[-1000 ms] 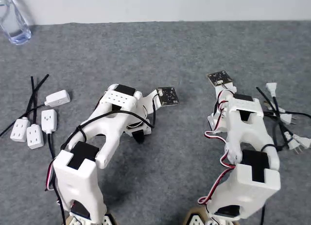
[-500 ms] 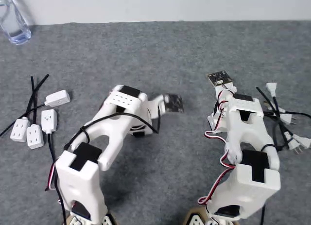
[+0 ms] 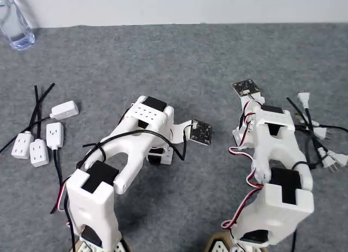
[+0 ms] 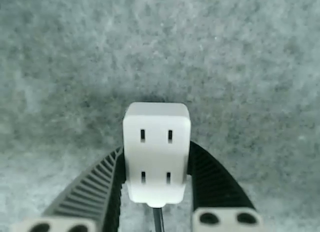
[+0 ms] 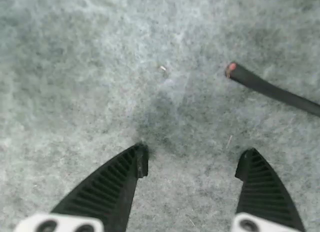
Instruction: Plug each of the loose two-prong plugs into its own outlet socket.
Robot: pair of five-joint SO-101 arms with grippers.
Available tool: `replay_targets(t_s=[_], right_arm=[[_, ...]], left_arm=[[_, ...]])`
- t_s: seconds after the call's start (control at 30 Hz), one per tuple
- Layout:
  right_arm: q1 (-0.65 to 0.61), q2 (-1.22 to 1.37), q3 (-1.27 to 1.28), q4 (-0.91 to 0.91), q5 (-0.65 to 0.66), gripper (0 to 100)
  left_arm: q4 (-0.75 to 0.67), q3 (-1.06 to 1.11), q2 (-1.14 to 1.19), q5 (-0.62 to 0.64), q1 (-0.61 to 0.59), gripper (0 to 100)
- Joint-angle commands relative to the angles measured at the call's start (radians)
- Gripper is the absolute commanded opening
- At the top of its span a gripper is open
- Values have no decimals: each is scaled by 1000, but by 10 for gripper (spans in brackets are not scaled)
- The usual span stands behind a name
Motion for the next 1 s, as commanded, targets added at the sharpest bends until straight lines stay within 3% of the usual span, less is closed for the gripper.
replay_targets(t_s=[0.0, 0.2, 0.5, 0.63, 0.77, 0.87, 0.97], right_arm=[[-13, -36, -2, -13, -2, 291], [-13, -36, -2, -13, -2, 291], [-13, -36, -2, -13, -2, 291], [-15, -36, -2, -13, -2, 291], [-21, -35, 0, -16, -11, 291], [-21, -36, 12, -24, -11, 291], [-21, -36, 15, -33, -11, 291]], left_arm=[[-21, -59, -11, 87, 0, 108], [-71, -73, -14, 114, -28, 234], [-63, -74, -17, 114, -20, 236], [86, -177, -51, 121, 12, 236], [279, -381, -195, 301, 137, 236], [333, -515, -330, 457, 229, 236], [351, -590, -453, 615, 241, 236]])
